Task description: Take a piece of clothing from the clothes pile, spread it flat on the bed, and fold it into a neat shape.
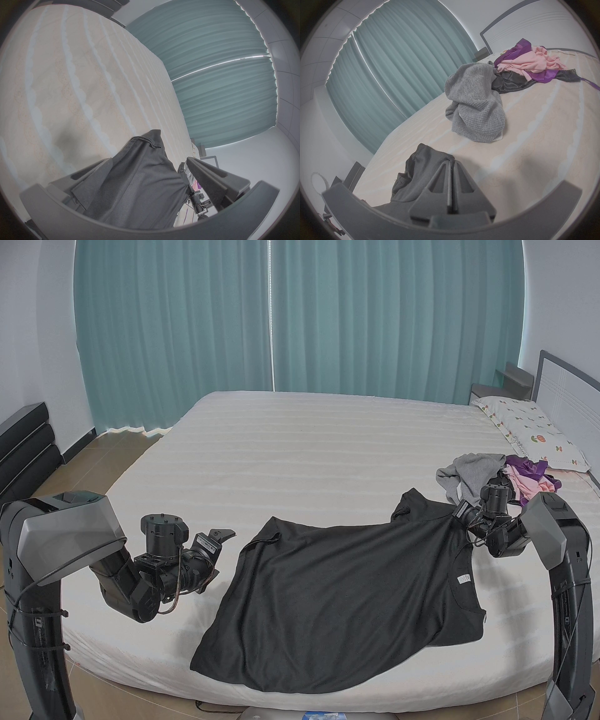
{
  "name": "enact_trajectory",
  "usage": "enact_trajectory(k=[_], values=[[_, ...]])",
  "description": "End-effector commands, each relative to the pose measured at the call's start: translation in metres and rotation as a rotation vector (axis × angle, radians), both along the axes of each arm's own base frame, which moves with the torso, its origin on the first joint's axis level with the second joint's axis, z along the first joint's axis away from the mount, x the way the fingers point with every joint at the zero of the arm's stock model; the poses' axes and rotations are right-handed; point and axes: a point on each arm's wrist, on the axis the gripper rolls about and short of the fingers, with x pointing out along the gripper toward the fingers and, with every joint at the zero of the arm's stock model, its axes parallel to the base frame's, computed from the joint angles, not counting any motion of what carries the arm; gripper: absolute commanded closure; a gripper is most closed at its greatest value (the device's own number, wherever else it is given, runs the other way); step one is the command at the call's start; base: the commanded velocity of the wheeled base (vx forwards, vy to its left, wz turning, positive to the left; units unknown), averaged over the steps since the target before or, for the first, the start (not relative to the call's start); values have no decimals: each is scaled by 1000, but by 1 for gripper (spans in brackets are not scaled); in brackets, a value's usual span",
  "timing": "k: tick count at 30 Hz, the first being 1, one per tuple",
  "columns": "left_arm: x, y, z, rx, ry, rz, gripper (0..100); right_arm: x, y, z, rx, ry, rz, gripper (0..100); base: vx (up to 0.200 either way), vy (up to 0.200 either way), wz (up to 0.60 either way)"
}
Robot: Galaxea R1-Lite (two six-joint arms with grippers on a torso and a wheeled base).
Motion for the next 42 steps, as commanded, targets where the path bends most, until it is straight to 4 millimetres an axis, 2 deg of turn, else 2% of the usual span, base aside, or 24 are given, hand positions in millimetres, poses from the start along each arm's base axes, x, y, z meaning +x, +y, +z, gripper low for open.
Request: enact_trajectory(k=[1, 2, 3, 8, 12, 17, 22, 27, 29, 36, 42], values=[[0, 0, -1, 1, 3, 0, 0, 0, -1, -4, 0, 9, -4, 100, 0, 0, 0], [0, 0, -1, -1, 3, 1, 0, -1, -1, -4, 0, 16, -5, 100, 0, 0, 0], [0, 0, -1, -1, 3, 1, 0, -1, -1, -4, 2, 19, -6, 0, 0, 0, 0], [1, 1, -1, -5, 2, 4, 0, -8, 2, -5, 25, 37, -20, 0, 0, 0, 0], [3, 2, 0, -9, -3, 8, 0, -25, 1, 18, 138, 31, -53, 0, 0, 0, 0], [13, -3, -1, -2, -18, 4, 0, -61, 5, 34, 269, 45, -63, 0, 0, 0, 0], [31, -11, 5, 46, -19, 2, 0, -97, 14, 34, 354, 74, -62, 0, 0, 0, 0], [45, -36, 12, 68, -50, -1, 0, -124, 20, 37, 428, 79, -70, 0, 0, 0, 0], [52, -52, 10, 78, -64, -38, 0, -132, 22, 36, 485, 80, -42, 0, 0, 0, 0], [73, -100, 2, 114, -64, -130, 0, -143, 25, 22, 541, 104, 5, 0, 0, 0, 0], [69, -128, -16, 131, -35, -189, 0, -148, 31, 12, 532, 73, 29, 0, 0, 0, 0]])
